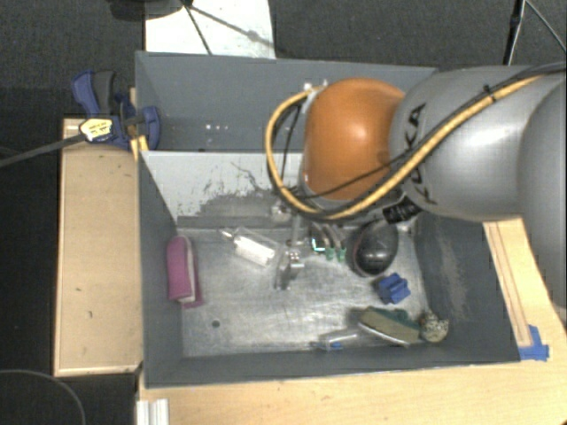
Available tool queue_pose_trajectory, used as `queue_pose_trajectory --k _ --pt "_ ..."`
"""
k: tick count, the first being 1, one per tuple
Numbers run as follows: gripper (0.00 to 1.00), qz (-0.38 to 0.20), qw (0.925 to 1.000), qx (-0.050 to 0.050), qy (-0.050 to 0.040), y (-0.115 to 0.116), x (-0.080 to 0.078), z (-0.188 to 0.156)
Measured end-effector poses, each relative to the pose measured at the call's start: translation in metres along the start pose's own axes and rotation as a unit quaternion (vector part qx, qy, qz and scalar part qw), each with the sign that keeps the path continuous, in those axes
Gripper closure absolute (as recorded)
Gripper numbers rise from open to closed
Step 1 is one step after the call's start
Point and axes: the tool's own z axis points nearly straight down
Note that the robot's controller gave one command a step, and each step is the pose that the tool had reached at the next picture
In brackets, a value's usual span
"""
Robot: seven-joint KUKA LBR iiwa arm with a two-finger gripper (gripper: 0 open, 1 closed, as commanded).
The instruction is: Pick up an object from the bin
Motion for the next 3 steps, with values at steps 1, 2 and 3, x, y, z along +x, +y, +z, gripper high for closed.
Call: queue_pose_trajectory --k 1,2,3 --pt "0.00 0.049 0.9988 -0.002 -0.0069 -0.008 -0.024 0.109" --pt "0.00 0.055 0.9985 -0.001 -0.0066 0.020 -0.017 0.107" --pt "1.00 0.057 0.9983 -0.002 -0.0094 0.019 -0.019 0.105"
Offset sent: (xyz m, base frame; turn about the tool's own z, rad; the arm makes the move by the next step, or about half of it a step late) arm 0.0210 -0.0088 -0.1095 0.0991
